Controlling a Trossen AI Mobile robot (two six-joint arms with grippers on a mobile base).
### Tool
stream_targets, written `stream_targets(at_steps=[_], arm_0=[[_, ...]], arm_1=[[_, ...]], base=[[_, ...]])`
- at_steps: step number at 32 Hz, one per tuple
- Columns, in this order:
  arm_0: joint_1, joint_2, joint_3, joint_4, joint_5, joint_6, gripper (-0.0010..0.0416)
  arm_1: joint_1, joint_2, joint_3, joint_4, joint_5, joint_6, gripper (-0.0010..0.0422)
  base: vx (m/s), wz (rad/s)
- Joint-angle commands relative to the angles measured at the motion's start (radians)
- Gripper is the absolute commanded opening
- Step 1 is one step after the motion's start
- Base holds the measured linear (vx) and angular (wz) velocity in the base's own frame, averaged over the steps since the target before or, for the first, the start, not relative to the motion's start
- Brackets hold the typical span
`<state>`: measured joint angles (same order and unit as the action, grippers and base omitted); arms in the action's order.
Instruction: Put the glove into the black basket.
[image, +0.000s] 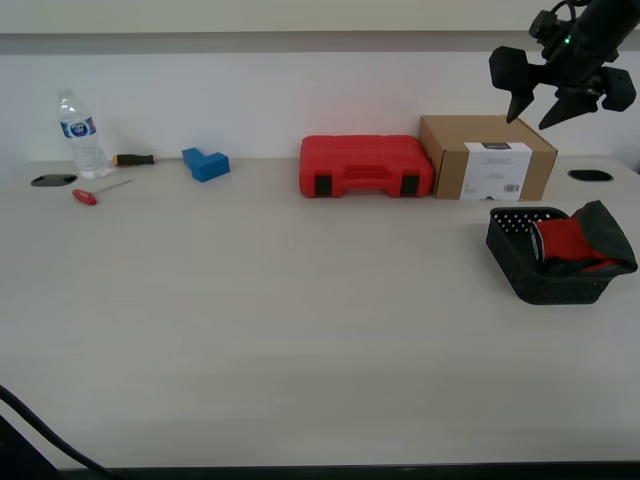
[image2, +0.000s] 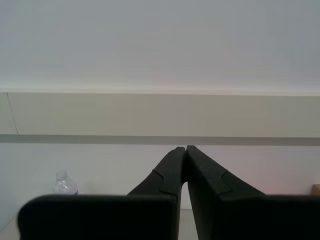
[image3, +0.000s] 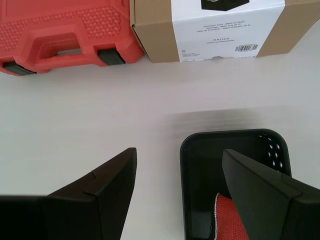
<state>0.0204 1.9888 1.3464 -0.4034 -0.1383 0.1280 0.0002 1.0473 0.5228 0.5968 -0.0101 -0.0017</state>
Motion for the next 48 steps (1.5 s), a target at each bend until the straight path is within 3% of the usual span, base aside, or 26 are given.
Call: stream_targets(at_steps=[1, 48], arm_0=[[0.0, -0.001, 0.003, 0.003, -0.002, 0.0, 0.0237], [0.0, -0.001, 0.003, 0.014, -0.002, 0.0, 0.0238]], arm_1=[[0.0, 0.0, 0.001, 0.003, -0.001, 0.0, 0.0], [0.0, 0.0, 0.001, 0.003, -0.001, 0.0, 0.0]], base=[[0.0, 0.0], [0.0, 0.0]])
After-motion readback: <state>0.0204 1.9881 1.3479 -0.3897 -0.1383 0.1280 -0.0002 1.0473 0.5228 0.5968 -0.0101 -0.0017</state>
